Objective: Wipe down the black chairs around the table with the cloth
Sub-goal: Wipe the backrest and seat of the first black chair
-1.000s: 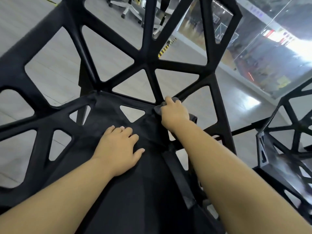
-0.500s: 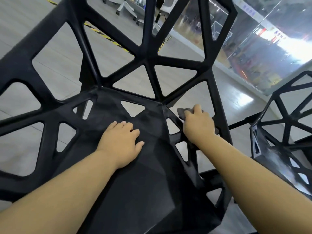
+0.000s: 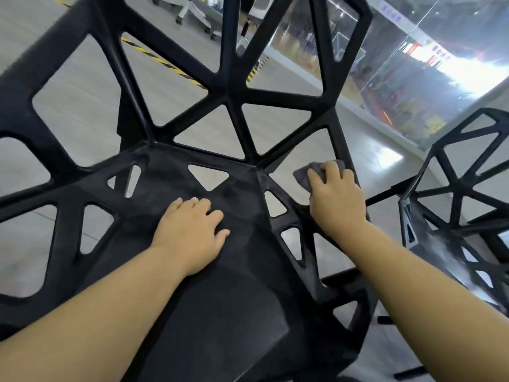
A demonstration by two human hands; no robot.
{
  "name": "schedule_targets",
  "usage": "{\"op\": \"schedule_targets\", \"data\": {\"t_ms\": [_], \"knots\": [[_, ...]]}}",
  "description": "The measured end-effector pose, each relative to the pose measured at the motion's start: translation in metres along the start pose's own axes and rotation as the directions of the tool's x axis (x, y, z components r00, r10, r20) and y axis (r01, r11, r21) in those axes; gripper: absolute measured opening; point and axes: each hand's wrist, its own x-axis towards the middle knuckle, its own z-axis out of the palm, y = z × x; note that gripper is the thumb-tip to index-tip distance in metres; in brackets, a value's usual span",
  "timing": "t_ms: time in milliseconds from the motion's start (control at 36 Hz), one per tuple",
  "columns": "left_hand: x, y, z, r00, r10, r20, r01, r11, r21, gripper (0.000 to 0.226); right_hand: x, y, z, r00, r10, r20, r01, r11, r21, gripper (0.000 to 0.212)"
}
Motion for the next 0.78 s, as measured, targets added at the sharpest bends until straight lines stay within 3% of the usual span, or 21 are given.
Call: {"op": "schedule_targets", "data": {"t_ms": [139, 222, 278, 361, 417, 583, 639, 694, 778], "knots": [[0.001, 0.004, -0.001, 1.0, 0.001, 0.006, -0.002, 1.0, 0.028, 0.043, 0.014, 0.024, -0.008, 0.98, 0.089, -0.177, -0.079, 0.995, 0.063, 0.038], [0.003, 0.007, -0.003, 0.999, -0.009, 0.045, 0.007, 0.999, 0.049, 0.04, 0.012, 0.029, -0.01, 0.969, 0.154, -0.192, -0.129, 0.982, 0.14, 0.031], [0.003, 0.01, -0.004, 0.996, -0.022, 0.089, 0.016, 0.997, 0.071, 0.037, -0.001, 0.025, -0.005, 0.979, 0.072, -0.189, -0.049, 0.991, 0.123, 0.034], [0.01, 0.017, -0.009, 0.986, -0.052, 0.159, 0.033, 0.993, 0.117, 0.037, -0.027, 0.019, 0.008, 0.96, -0.269, -0.079, 0.268, 0.963, -0.015, 0.051], [0.015, 0.024, -0.013, 0.976, -0.078, 0.203, 0.055, 0.992, 0.116, 0.042, -0.028, 0.022, 0.01, 0.935, -0.353, -0.037, 0.352, 0.935, -0.042, 0.056], [0.013, 0.034, -0.001, 0.986, -0.086, 0.143, 0.059, 0.982, 0.18, 0.051, 0.053, 0.051, -0.014, 0.98, -0.098, -0.171, 0.1, 0.995, 0.004, 0.04], [0.011, 0.031, 0.001, 0.989, -0.079, 0.125, 0.058, 0.985, 0.165, 0.051, 0.082, 0.052, -0.019, 0.986, -0.074, -0.149, 0.078, 0.997, 0.018, 0.03], [0.011, 0.03, 0.001, 0.99, -0.072, 0.12, 0.053, 0.986, 0.158, 0.051, 0.101, 0.051, -0.018, 0.994, -0.092, -0.06, 0.092, 0.996, -0.002, 0.032], [0.011, 0.029, 0.001, 0.99, -0.07, 0.126, 0.051, 0.987, 0.152, 0.053, 0.105, 0.049, -0.016, 0.993, -0.102, -0.05, 0.103, 0.994, 0.021, 0.034]]}}
